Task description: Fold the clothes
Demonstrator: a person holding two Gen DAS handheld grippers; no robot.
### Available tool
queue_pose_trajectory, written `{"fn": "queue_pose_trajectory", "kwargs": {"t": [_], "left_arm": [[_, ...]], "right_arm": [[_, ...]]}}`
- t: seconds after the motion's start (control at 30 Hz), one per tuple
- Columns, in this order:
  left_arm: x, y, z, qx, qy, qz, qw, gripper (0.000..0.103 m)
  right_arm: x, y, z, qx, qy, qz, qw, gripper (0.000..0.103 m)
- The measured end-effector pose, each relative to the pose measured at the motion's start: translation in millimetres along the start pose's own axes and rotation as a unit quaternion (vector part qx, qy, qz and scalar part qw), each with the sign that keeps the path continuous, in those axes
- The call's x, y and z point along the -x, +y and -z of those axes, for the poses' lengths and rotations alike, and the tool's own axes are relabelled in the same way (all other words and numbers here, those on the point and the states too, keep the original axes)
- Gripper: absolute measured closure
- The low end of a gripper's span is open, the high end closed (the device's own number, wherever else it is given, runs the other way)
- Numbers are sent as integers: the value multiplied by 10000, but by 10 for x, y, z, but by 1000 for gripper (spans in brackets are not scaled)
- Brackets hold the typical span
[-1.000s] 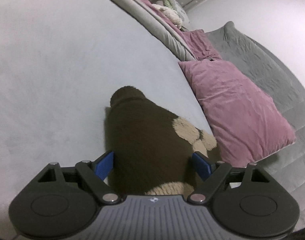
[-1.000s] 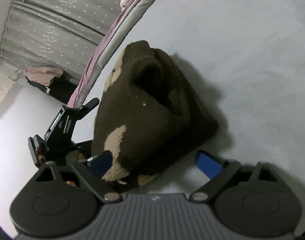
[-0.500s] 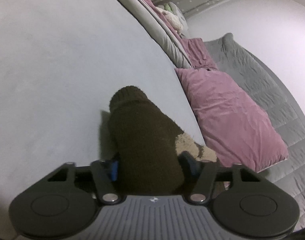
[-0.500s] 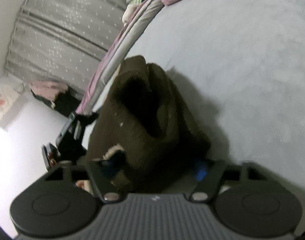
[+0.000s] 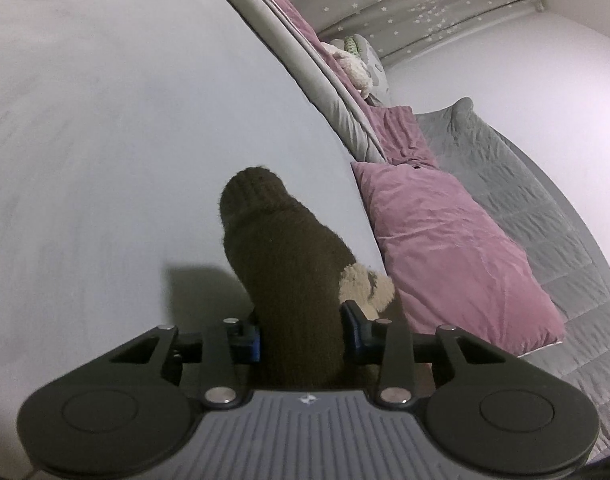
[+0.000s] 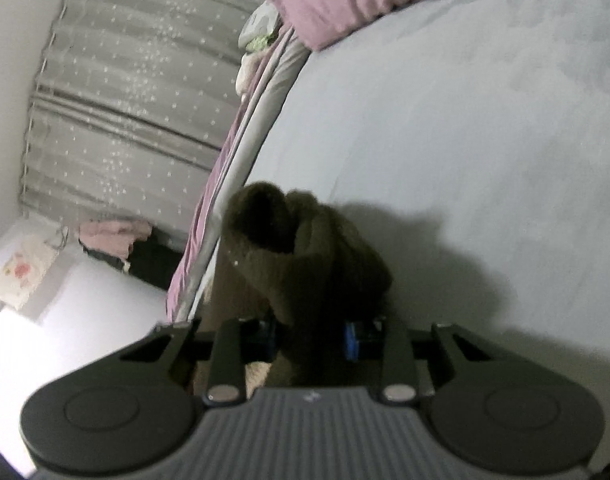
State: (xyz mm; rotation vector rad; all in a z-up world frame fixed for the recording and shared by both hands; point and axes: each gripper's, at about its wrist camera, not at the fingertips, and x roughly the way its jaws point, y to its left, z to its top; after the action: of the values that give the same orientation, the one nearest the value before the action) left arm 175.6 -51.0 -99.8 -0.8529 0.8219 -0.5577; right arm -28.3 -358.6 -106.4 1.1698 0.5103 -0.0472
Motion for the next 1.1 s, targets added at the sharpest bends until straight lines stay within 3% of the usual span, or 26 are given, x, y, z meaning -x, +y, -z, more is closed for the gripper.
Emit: {"fn": "queue_pose_trajectory", "kwargs": {"t": [0.17, 0.23, 0.37, 0.5, 0.83, 1.0, 1.1], "left_arm": [[-37, 66, -14, -193, 73, -40, 9998, 60], [-52, 92, -19, -270, 102, -56, 9996, 56], [-82, 144, -30, -424, 160, -87, 9989, 51], [-107, 203, -43, -401, 162, -93, 9990, 48], [-288, 279, -70, -318, 159, -178, 9992, 39], [-347, 287, -83, -235, 62, -184, 9995, 40], [-365, 265, -75, -245, 48, -243, 9994, 47]], "right_arm": [[-82, -49, -202, -41, -12, 185, 9998, 75], [-146, -107, -205, -110, 79, 260, 9996, 68], [-190, -183, -202, -155, 94, 350, 9992, 36], [-238, -191, -195, -211, 101, 158, 9996, 17], [-470, -139, -179, 14, 170, 203, 9996, 15], [-558, -112, -173, 54, 119, 255, 9996, 15], [-588, -113, -169, 13, 41, 301, 9995, 14]]}}
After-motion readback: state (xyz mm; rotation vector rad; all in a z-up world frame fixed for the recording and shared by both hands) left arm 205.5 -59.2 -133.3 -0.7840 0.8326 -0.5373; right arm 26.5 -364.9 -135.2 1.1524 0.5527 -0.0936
